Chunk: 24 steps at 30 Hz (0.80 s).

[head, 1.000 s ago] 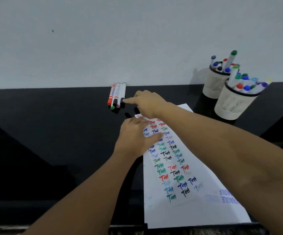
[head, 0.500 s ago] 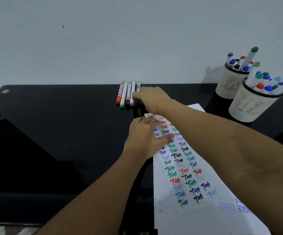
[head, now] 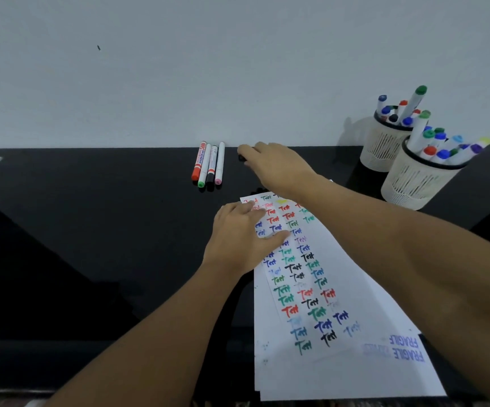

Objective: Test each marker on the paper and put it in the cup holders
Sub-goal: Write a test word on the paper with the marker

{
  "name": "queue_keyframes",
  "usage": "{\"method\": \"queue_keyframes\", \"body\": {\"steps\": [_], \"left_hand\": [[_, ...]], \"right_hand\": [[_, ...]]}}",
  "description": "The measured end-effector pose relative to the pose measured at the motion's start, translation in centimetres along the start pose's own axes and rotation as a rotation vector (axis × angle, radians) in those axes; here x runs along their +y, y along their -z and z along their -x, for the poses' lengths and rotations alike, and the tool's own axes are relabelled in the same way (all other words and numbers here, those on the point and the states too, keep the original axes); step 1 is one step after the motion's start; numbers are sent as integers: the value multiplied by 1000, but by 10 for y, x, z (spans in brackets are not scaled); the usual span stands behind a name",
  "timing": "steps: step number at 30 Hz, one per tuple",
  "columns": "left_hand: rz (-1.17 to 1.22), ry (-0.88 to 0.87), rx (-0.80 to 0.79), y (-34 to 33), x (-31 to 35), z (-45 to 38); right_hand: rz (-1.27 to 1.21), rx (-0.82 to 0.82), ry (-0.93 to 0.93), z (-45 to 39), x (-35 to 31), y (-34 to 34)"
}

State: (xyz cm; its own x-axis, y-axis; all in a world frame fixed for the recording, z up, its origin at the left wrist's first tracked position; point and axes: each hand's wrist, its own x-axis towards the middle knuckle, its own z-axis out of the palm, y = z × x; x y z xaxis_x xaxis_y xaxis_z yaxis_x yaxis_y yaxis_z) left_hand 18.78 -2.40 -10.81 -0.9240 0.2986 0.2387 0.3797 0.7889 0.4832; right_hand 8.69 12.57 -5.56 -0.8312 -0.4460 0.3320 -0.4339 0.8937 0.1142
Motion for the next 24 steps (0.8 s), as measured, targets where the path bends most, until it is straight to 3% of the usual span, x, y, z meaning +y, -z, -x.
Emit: {"method": "queue_keyframes", "body": {"steps": [8, 13, 24], "left_hand": [[15, -8, 37, -4, -2, -2], [24, 23, 46, -3, 0, -2], [31, -117, 94, -3, -4, -4]], "right_hand": [[-294, -101, -278, 63, 16, 12], [-101, -283, -254, 88, 17, 25], [-82, -317, -127, 108, 7, 35]]}}
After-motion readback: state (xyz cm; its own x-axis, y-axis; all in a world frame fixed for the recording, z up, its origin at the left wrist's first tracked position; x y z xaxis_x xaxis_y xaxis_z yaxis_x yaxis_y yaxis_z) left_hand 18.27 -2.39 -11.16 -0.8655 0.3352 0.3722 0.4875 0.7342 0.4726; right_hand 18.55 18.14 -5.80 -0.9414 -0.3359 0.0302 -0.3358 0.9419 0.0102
